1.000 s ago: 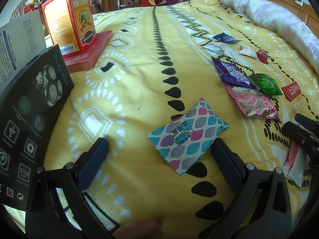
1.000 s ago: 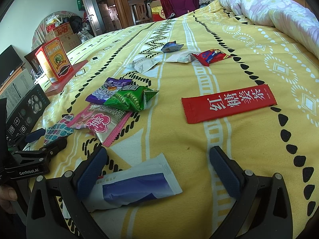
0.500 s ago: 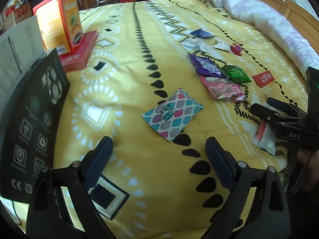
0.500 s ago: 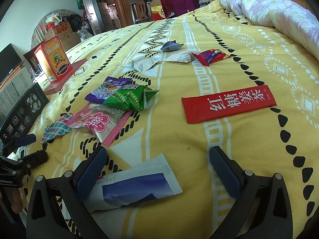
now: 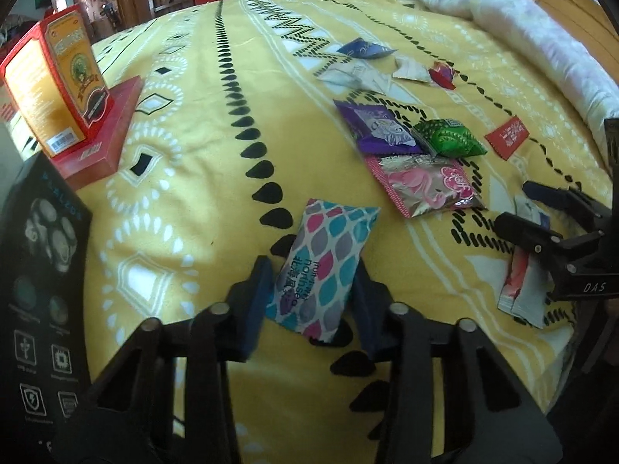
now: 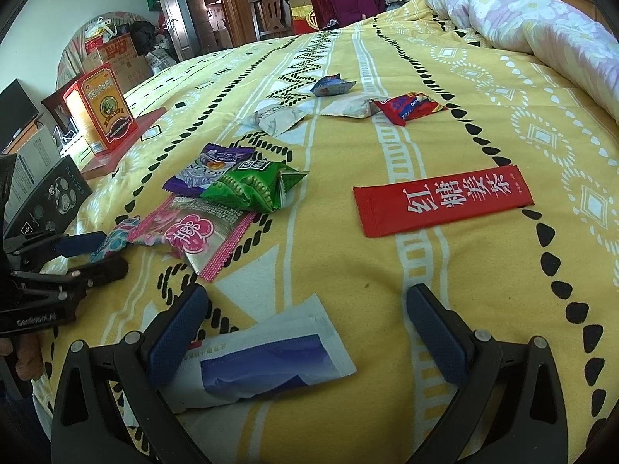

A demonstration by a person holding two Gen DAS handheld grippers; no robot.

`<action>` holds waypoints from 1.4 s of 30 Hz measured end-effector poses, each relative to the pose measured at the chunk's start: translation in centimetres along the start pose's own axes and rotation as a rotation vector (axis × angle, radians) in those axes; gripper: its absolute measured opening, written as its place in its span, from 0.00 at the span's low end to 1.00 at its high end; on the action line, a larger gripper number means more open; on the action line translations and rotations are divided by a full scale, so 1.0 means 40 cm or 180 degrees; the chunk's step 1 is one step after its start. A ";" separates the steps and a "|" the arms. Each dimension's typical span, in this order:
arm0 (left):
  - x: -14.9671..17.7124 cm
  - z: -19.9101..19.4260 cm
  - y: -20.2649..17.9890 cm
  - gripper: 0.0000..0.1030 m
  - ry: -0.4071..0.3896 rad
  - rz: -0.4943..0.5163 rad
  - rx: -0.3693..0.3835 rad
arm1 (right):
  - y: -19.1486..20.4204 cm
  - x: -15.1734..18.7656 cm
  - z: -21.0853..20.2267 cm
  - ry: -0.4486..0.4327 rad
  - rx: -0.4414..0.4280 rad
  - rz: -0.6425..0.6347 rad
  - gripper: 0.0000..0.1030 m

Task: Organize snacks
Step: 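Grasp the teal-pink patterned packet with the left tool while the right tool grasps the purple GOVIND packet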

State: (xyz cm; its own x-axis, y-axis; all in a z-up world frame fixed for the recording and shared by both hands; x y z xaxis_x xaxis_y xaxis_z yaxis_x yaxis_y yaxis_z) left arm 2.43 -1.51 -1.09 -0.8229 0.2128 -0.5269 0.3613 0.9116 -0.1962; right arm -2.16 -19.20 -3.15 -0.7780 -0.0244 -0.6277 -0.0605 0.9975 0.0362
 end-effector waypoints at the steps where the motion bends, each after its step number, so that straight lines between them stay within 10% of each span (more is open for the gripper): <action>1: 0.002 -0.012 0.001 0.29 -0.0016 -0.0033 0.0035 | -0.002 -0.002 -0.003 0.0049 -0.0033 0.0014 1.00; 13: 0.000 -0.160 -0.008 0.15 -0.0430 -0.0208 0.0013 | 0.071 -0.163 -0.203 -0.0442 -0.0316 0.0100 0.87; 27: -0.050 -0.266 0.068 0.06 -0.0743 -0.0438 -0.0177 | 0.230 -0.241 0.157 0.0663 -0.0284 -0.0245 0.66; 42: -0.062 -0.321 0.056 0.06 -0.0916 -0.0473 -0.0019 | 0.189 -0.264 -0.001 0.0146 -0.0532 -0.0114 0.35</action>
State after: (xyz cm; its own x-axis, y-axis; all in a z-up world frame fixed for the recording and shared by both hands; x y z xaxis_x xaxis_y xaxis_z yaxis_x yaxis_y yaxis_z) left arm -0.34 4.51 10.41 -0.7083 -0.0302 -0.7052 0.2431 0.9275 -0.2840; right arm 5.58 -11.40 3.76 -0.8010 -0.0667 -0.5949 -0.1889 0.9712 0.1455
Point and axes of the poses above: each gripper's, at about its wrist camera, not at the fingertips, and z roughly the way its jaws point, y to its left, x to its underside, the point moved 4 cm from there along z, roughly the way its jaws point, and after that the axes turned 10 degrees about x, right-handed, at the moved point
